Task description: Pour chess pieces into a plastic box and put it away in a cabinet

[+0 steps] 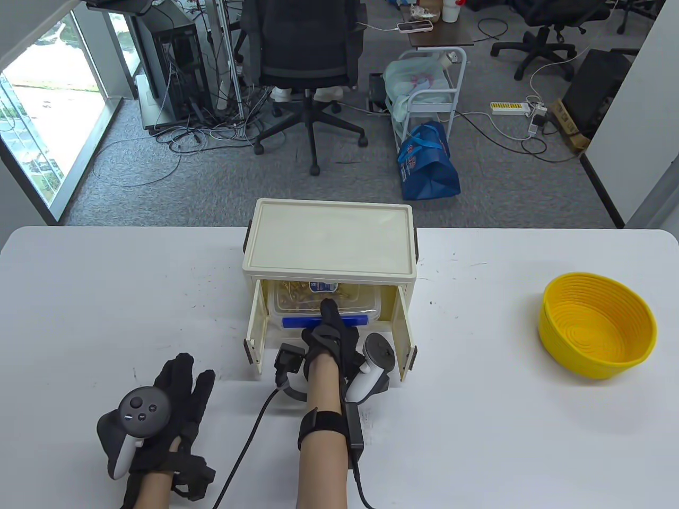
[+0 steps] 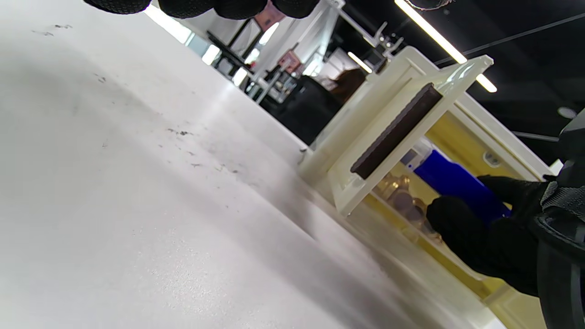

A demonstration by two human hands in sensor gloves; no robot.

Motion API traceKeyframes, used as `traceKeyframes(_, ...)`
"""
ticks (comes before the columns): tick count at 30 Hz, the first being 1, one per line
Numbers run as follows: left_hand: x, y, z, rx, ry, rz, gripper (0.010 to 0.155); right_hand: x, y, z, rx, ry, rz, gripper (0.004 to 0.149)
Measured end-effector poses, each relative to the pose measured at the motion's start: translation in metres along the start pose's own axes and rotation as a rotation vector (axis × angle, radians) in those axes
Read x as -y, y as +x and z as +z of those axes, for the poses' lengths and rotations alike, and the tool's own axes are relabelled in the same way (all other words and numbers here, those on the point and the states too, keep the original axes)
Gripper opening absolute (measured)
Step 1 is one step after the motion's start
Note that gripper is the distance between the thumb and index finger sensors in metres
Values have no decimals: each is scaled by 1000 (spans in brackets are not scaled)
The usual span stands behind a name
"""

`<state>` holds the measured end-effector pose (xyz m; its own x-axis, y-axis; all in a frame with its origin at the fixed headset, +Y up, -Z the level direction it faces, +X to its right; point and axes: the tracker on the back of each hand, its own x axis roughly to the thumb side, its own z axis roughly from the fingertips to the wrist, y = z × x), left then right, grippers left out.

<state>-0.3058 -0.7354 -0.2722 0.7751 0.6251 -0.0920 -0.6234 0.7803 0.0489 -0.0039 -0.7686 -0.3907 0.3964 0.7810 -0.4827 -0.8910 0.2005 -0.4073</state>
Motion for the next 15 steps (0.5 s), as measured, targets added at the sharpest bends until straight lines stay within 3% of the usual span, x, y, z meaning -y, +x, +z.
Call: traceKeyframes(15, 0, 0, 0, -12, -3, -11, 79, -10, 9, -31, 23, -8, -29, 73)
